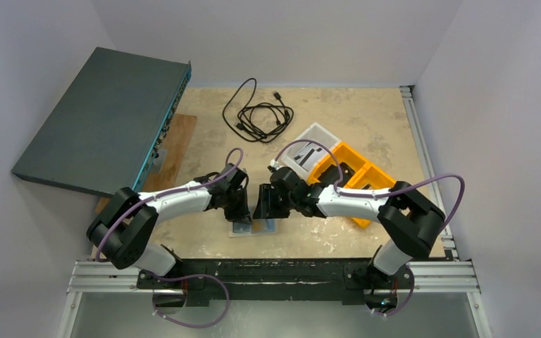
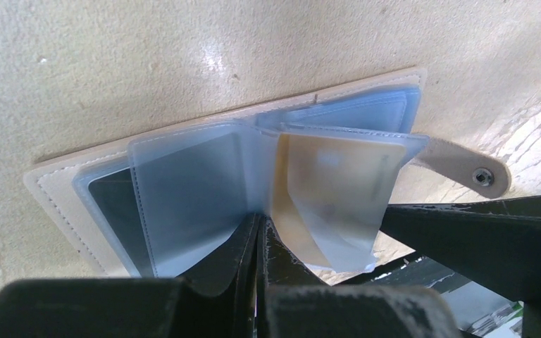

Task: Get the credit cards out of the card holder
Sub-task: Remove the credit card from the card holder.

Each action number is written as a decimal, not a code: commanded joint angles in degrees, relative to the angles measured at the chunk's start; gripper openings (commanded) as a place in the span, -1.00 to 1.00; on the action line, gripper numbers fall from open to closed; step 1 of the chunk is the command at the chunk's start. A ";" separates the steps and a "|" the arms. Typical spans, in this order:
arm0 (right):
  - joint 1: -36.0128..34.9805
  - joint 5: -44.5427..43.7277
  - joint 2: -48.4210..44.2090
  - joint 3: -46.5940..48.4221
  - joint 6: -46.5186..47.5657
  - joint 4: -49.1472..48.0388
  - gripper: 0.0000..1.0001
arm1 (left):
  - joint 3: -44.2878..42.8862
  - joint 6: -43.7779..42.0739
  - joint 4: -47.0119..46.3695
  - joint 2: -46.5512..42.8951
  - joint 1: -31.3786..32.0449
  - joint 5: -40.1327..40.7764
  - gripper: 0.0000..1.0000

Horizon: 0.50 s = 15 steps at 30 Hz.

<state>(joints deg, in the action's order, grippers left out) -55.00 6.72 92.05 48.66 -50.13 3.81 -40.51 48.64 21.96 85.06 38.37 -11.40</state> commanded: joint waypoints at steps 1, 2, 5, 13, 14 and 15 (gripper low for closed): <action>0.68 4.70 -1.57 -0.41 -1.72 -5.67 -0.06 | 1.14 -1.88 1.96 -1.75 -0.46 3.06 -1.00; 0.76 4.70 -1.57 -0.34 -1.77 -5.71 -0.06 | 1.14 -2.01 2.17 -2.07 -0.46 3.12 -1.00; 0.92 4.62 -1.63 -0.20 -1.98 -5.88 -0.05 | 1.29 -2.29 2.92 -3.32 -0.48 3.60 -1.00; 1.05 5.95 -0.77 1.19 -2.73 -6.67 -0.04 | 0.82 -2.82 7.09 -9.30 -0.44 5.80 -1.00; 1.04 6.19 -0.55 1.37 -2.82 -6.81 -0.05 | 0.71 -2.97 7.88 -10.04 -0.46 6.31 -1.00; 1.06 6.65 -0.28 1.49 -3.03 -7.30 -0.04 | 0.58 -3.02 8.83 -11.46 -0.46 6.94 -1.00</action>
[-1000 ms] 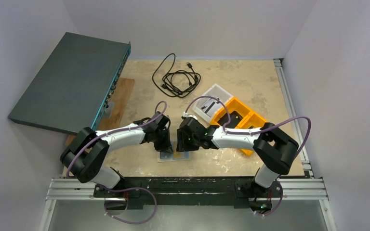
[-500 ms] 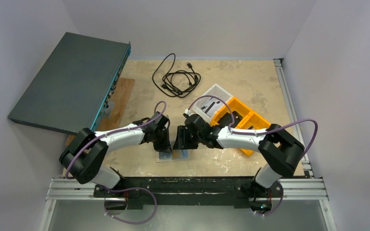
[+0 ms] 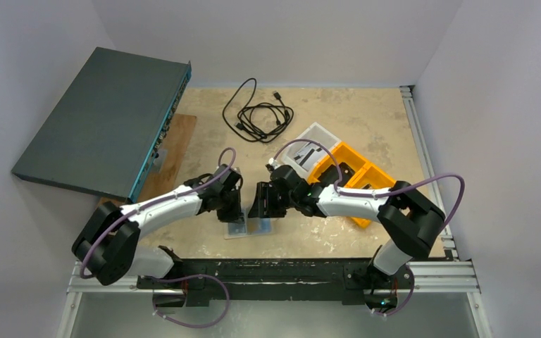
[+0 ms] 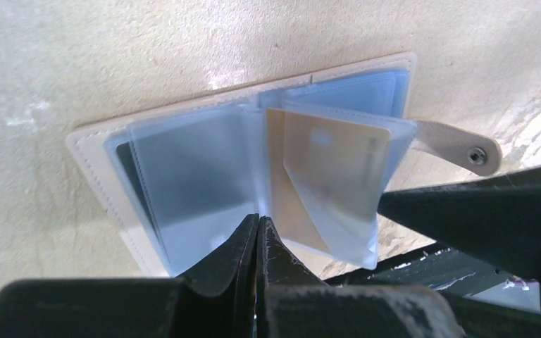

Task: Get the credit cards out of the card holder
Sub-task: Remove the credit card from the card holder.

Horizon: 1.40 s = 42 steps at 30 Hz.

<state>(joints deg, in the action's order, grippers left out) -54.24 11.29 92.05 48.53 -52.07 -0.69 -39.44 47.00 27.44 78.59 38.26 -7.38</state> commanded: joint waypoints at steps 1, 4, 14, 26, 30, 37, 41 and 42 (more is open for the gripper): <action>0.29 2.48 0.07 1.73 -1.22 -3.21 -0.05 | -0.69 -1.51 4.33 -5.96 -0.38 3.63 -1.00; 0.36 4.11 1.37 2.19 -1.99 -4.82 -0.05 | -1.16 -1.73 8.19 -8.41 -0.37 6.22 -1.00; 0.04 5.76 5.92 8.52 -3.16 -5.91 -0.04 | -0.97 -1.18 17.27 -18.93 -0.35 13.61 -1.00; -3.34 11.03 16.28 17.68 -5.67 -9.38 -0.02 | -2.22 -1.08 23.93 -25.76 -0.47 16.40 -1.00; -3.59 12.34 18.86 17.77 -6.50 -11.00 0.02 | -2.05 -0.65 24.31 -26.26 -0.51 16.63 -0.99; -3.07 10.38 15.73 15.88 -5.36 -9.31 0.06 | -0.04 -0.51 19.40 -23.56 -2.38 13.83 -0.92; -1.04 9.67 12.92 12.10 -4.54 -9.71 0.07 | 1.13 -0.49 13.39 -19.28 -4.54 10.08 -0.92; -0.78 10.05 12.94 11.31 -4.34 -9.93 0.06 | 0.92 -0.50 12.45 -17.49 -4.71 9.79 -0.92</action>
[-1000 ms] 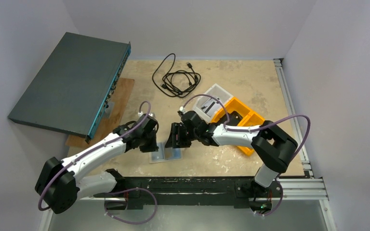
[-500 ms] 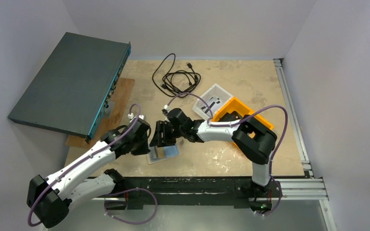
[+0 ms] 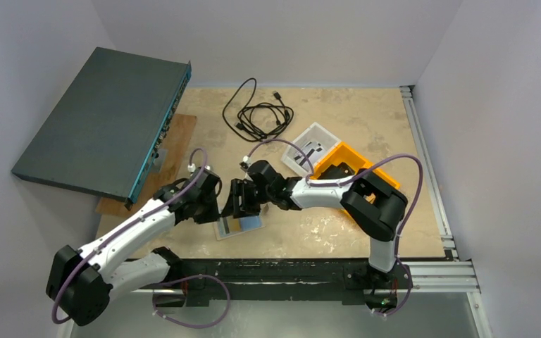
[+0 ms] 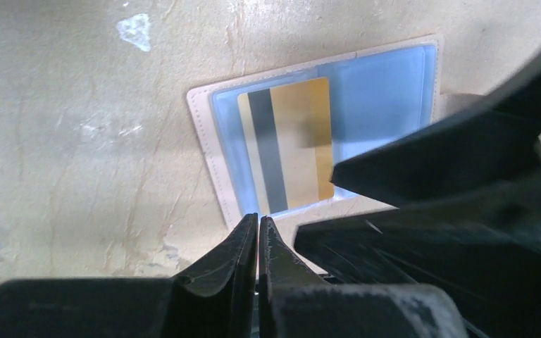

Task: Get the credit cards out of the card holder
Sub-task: Remove the credit card from the card holder.

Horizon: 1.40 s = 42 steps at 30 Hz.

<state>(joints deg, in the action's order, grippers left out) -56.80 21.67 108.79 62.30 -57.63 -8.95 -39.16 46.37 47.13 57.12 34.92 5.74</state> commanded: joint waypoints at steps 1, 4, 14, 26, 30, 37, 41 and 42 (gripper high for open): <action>2.00 -0.03 -3.63 -2.87 1.54 -1.68 0.05 | 0.44 0.14 -8.11 5.35 -1.49 -3.17 -0.93; 2.38 0.31 -3.06 -3.35 2.68 -1.80 -0.02 | 0.30 0.39 -10.50 9.04 -1.97 -2.63 -0.93; 3.71 2.39 0.79 -4.03 4.53 -2.64 -0.31 | 1.87 1.57 -11.93 16.20 -2.17 3.03 -1.00; 3.73 3.61 3.89 -5.41 4.24 -4.99 -0.33 | 3.69 1.64 -15.81 21.51 -2.22 1.92 -1.00; 3.75 4.82 4.21 -6.01 3.21 -6.75 -0.42 | 4.22 1.79 -17.36 22.85 -2.20 0.70 -1.00; 5.45 6.93 4.08 -9.37 0.33 -12.40 -0.61 | 4.87 1.94 -17.45 22.67 -2.20 0.00 -1.00; 6.17 9.11 4.48 -10.84 -1.91 -17.24 -0.64 | 5.62 2.03 -16.96 21.56 -2.22 -0.12 -1.00; 6.17 8.91 4.56 -10.50 -2.07 -17.52 -0.63 | 5.74 2.22 -16.72 21.29 -2.22 -0.26 -1.00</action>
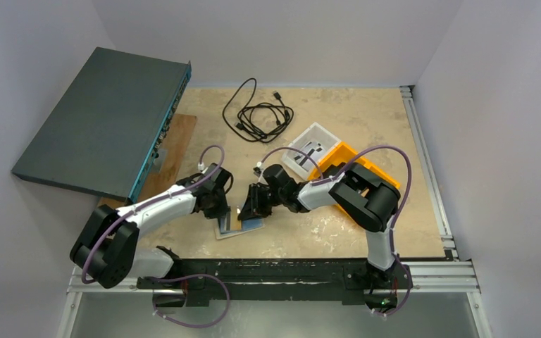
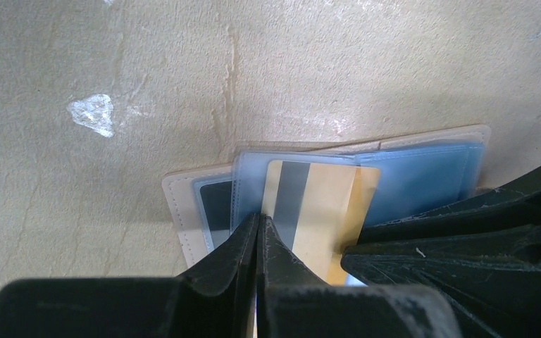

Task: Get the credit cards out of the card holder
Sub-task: Remove the credit card from the card holder.

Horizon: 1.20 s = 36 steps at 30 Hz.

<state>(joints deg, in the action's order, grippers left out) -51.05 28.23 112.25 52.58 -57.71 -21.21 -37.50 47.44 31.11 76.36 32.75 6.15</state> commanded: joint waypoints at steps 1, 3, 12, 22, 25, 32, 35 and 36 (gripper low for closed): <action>0.36 2.28 1.20 -0.47 -2.09 -5.30 -0.60 | 4.28 1.23 -0.63 1.72 -0.05 -0.89 -1.00; 0.25 2.51 1.15 0.05 -2.22 -5.50 -0.52 | 4.88 1.56 -0.57 1.05 0.01 -1.55 -1.00; -0.10 3.37 3.24 1.45 -3.36 -6.83 -0.57 | 7.24 4.24 0.87 -2.65 0.12 -3.04 -1.00; -0.43 1.41 1.64 3.68 -0.87 -2.99 -0.82 | 7.32 5.37 3.30 -4.48 0.65 -2.87 -1.00; -0.61 -0.72 0.46 6.02 3.20 2.27 -0.92 | 6.48 5.46 5.51 -4.87 0.67 -1.40 -1.00; -0.54 -4.70 -2.86 9.06 12.59 12.96 -1.00 | 4.85 5.78 7.10 -3.33 0.76 -0.11 -1.00; -0.52 -6.24 -4.07 9.36 15.11 15.53 -1.00 | 4.33 5.69 7.32 -2.58 0.82 0.28 -1.00; -0.54 -6.58 -4.35 9.46 15.85 16.18 -1.00 | 4.20 5.61 7.35 -2.41 0.87 0.34 -1.00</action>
<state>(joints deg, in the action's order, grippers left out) -52.01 26.22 111.39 59.75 -48.16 -9.47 -34.13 53.01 31.57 71.61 32.99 6.13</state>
